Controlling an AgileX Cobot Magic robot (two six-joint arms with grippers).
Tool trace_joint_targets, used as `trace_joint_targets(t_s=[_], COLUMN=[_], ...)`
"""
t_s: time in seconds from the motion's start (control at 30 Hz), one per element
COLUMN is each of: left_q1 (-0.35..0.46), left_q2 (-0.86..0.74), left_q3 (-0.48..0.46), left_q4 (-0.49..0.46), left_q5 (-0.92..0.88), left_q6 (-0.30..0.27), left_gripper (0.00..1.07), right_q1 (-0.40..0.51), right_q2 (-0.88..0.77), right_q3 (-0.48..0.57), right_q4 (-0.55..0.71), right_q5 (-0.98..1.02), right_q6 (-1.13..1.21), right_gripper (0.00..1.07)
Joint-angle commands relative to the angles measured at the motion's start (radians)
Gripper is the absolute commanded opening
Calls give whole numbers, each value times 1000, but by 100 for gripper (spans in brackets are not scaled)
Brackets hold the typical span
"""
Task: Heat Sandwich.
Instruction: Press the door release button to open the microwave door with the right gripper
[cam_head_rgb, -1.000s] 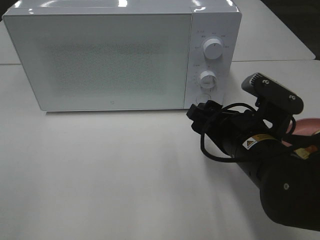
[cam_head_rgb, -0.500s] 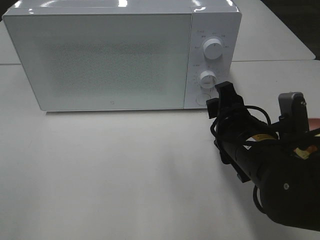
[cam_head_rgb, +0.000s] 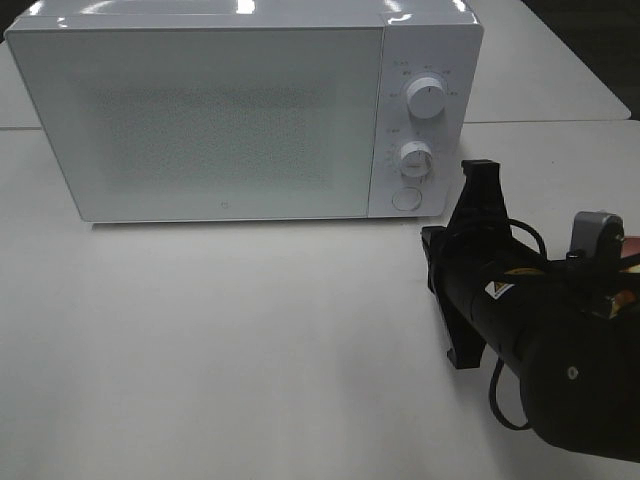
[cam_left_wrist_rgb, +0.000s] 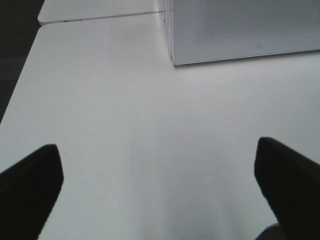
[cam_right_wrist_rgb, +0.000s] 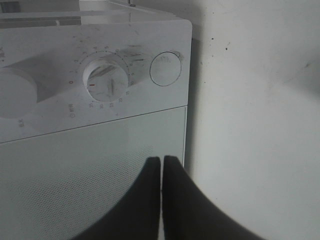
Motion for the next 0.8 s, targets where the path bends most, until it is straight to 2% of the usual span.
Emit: trace_joint_targets(t_s=[0.03,0.4,0.8], left_q1=[-7,-7,-7], left_q2=[-28,-28,-28], left_q3=[4,4,4], left_q4=[2,2,2], left_q5=[-10,-10,-10], left_q6=[-1,-1,-1], left_gripper=[101,101,101], right_q1=[2,-15,-162], right_q2=[-1,11,117], right_q3=[-7,-9,-120], right_q4=[-9,-12,-187], right_q5=[0,0,68], right_q6=[14,22,34], right_gripper=[0,0,0])
